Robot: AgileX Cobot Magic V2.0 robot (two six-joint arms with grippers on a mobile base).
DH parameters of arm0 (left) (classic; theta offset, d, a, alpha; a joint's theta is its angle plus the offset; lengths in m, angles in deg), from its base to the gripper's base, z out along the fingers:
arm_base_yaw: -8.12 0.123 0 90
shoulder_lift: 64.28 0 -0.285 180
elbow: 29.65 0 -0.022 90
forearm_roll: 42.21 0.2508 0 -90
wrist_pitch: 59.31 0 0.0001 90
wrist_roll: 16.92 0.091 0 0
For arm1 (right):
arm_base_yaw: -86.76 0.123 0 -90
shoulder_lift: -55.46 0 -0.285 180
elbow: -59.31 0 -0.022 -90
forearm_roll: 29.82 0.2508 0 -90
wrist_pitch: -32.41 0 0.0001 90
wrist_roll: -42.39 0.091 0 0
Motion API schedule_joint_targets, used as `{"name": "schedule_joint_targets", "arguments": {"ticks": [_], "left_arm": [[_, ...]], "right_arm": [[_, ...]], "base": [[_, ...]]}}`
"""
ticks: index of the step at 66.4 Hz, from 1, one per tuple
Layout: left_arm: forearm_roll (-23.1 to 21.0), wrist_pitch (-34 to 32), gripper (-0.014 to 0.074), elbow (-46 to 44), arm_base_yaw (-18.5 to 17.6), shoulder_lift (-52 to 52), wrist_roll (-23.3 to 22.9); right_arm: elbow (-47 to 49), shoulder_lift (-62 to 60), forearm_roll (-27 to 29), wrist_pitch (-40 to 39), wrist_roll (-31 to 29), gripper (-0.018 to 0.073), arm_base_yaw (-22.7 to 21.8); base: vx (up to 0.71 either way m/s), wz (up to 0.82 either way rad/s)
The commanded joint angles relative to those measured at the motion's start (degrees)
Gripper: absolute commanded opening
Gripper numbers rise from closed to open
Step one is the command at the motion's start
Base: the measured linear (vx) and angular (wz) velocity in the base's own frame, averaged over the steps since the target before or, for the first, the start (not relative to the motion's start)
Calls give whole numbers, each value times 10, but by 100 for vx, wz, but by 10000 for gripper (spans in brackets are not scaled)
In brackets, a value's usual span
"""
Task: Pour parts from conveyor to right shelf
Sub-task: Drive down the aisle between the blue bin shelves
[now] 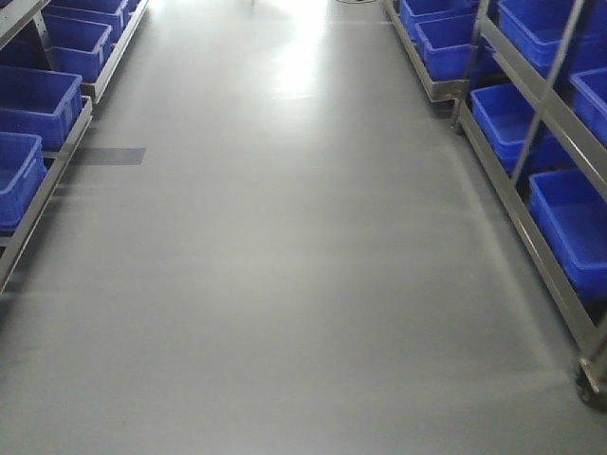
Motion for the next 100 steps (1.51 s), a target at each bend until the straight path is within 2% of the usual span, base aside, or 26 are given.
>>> {"name": "schedule_joint_targets", "arguments": {"ticks": [1,100], "left_arm": [[-4,-45,-6,-11,-3,7,-4],[-4,-45,-6,-11,-3,7,-4]], "right_arm": [[16,9,-8,-48,-5,-5,-2],[16,9,-8,-48,-5,-5,-2]], "base": [[62,15],[64,5]]}}
